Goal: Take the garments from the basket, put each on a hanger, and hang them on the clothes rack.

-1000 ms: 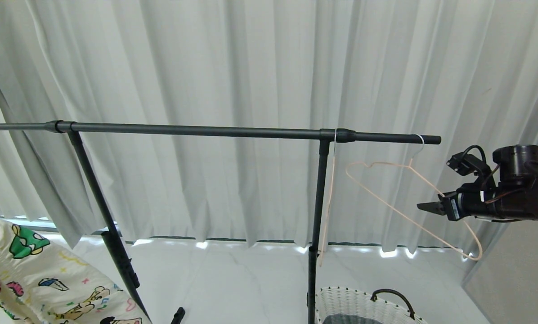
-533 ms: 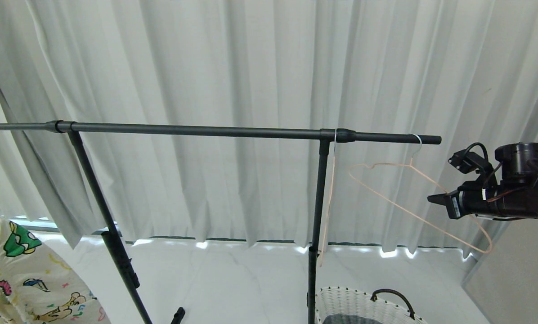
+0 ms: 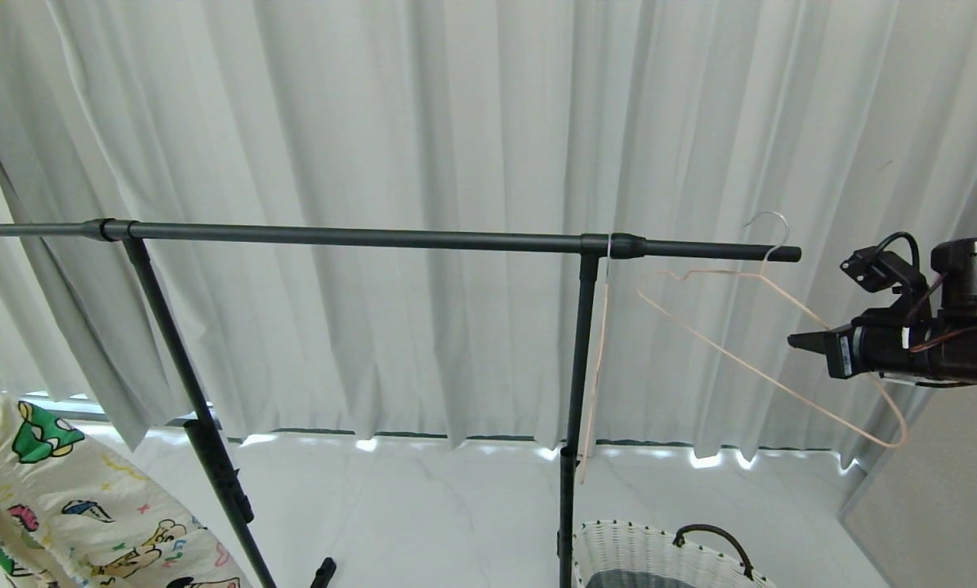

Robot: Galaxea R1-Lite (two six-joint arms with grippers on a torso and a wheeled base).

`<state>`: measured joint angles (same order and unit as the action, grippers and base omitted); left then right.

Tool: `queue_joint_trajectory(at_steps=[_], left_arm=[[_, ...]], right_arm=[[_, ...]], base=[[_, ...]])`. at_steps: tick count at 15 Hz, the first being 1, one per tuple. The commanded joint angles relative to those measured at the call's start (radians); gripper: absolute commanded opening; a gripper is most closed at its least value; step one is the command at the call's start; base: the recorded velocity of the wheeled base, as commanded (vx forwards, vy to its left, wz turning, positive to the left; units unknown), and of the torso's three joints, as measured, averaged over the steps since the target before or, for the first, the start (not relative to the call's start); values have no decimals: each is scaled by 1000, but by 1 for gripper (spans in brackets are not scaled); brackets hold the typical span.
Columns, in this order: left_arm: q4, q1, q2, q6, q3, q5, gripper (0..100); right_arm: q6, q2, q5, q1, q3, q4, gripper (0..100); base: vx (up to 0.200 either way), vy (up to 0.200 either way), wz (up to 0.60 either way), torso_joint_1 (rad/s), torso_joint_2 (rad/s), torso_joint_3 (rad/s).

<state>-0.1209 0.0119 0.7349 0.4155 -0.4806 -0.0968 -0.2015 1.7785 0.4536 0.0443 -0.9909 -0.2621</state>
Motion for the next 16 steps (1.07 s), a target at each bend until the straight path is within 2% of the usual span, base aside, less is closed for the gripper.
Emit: queue_joint_trajectory(at_steps=[1, 4, 7, 9, 12, 14, 16], left_arm=[[0, 0, 1, 0, -1, 0, 0], [0, 0, 6, -1, -1, 5, 0], [0, 0, 15, -4, -1, 5, 0], [0, 0, 41, -9, 1, 5, 0], [0, 0, 77, -9, 1, 5, 0], [0, 0, 92, -9, 4, 5, 0], [0, 0, 120, -4, 1, 5, 0]], right_arm=[[2, -71, -7, 8, 34, 0, 0], [4, -183, -64, 8, 139, 0, 0], [4, -272, -161, 8, 219, 0, 0], [11, -375, -277, 8, 305, 1, 0], [80, -522, -377, 11, 405, 3, 0], [82, -610, -457, 11, 492, 3, 0], [85, -653, -540, 11, 534, 3, 0]], base=[[0, 0, 0, 0, 0, 0], [0, 0, 0, 0, 0, 0], [0, 0, 0, 0, 0, 0], [0, 0, 0, 0, 0, 0], [0, 0, 0, 0, 0, 0], [0, 0, 0, 0, 0, 0], [0, 0, 0, 0, 0, 0]])
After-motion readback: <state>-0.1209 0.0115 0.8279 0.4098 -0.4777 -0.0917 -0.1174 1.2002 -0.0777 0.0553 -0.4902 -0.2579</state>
